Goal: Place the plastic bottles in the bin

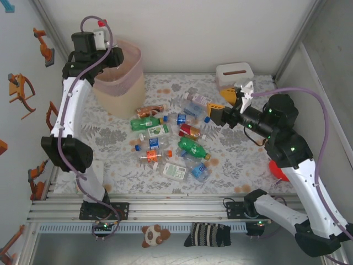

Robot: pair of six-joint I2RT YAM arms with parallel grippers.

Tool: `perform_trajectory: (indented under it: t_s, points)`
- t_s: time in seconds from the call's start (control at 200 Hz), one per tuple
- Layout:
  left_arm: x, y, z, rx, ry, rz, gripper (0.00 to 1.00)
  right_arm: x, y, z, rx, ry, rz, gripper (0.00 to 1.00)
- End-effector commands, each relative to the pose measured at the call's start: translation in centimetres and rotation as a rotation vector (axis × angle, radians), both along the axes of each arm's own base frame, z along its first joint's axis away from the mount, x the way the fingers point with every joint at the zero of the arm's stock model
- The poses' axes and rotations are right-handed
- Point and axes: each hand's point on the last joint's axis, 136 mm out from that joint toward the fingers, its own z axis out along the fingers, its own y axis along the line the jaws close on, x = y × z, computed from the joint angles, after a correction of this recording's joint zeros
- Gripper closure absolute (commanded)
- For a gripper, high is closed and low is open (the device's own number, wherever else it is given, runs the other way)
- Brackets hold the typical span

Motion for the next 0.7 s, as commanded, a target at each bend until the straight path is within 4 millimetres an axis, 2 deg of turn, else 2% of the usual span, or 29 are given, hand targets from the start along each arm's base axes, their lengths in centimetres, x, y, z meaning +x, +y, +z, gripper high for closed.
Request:
perform_trajectory:
  t_s: [0.0, 0.235, 0.446, 0.566, 0.696]
  points:
    - [1.3, 0.7, -2.2, 0.003, 0.069, 0.035, 0.45, -0.4, -0.4, 0.2, 0.005, -0.013, -0.014, 0.31]
    - [3.4, 1.1, -6.9, 0.042, 0.155, 0.044, 0.44, -0.3, -0.4, -0.6, 0.004, 0.008, -0.02, 0.31]
    - [3.6, 1.4, -10.3, 0.056, 0.234, 0.062, 0.33, 0.0, -0.5, -1.5, 0.005, 0.031, -0.031, 0.32]
    - [3.4, 1.7, -10.3, 0.056, 0.226, 0.077, 0.29, 0.2, -0.5, -1.8, 0.0, 0.037, -0.04, 0.32]
    - [3.1, 1.7, -8.6, 0.043, 0.182, 0.077, 0.25, 0.4, -0.4, -1.7, 0.001, 0.036, -0.04, 0.32]
